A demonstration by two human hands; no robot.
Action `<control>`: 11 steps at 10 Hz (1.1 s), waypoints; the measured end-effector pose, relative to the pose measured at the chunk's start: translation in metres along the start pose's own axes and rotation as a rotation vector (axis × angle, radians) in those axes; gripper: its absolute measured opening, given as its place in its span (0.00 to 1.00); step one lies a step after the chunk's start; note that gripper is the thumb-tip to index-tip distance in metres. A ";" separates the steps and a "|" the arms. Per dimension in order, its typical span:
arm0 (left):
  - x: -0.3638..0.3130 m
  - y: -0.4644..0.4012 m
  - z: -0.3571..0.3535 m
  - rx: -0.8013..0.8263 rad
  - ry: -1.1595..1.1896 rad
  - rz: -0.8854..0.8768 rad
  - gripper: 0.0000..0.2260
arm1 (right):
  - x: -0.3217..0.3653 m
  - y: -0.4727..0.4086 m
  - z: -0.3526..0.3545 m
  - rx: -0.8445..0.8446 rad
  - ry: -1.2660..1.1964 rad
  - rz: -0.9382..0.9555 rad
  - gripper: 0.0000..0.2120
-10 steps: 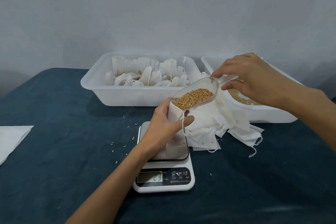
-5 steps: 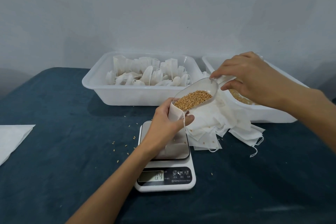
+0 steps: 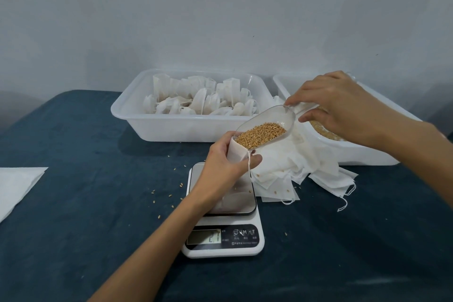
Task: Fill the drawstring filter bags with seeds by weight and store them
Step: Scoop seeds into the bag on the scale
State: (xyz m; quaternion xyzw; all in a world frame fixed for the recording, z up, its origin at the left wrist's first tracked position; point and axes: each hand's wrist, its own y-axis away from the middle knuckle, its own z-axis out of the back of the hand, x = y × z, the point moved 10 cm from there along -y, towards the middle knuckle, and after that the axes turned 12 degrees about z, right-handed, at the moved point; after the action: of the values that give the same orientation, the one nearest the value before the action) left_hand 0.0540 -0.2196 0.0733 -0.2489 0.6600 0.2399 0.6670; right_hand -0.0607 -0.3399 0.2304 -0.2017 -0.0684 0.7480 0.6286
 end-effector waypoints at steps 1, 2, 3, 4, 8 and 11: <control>0.000 -0.001 0.001 -0.011 0.001 0.001 0.18 | 0.001 0.000 0.000 -0.002 0.002 0.004 0.16; 0.000 -0.001 0.001 -0.013 -0.003 0.003 0.19 | 0.001 0.000 0.001 -0.005 0.009 0.004 0.16; 0.000 0.000 0.001 -0.013 0.003 0.006 0.18 | 0.001 0.000 0.001 -0.003 0.020 0.006 0.16; 0.000 0.001 0.001 -0.010 0.008 0.010 0.18 | 0.002 0.000 0.002 -0.006 0.029 0.012 0.16; 0.002 0.000 0.003 -0.025 -0.006 0.020 0.20 | 0.002 0.001 0.002 -0.015 0.007 0.000 0.16; 0.000 0.001 0.005 -0.032 -0.027 0.031 0.20 | 0.000 0.002 -0.003 -0.016 -0.011 -0.003 0.16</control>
State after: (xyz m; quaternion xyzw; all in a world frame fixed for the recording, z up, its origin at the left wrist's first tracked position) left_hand 0.0569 -0.2156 0.0735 -0.2461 0.6508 0.2640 0.6680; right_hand -0.0610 -0.3409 0.2272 -0.2026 -0.0783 0.7475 0.6278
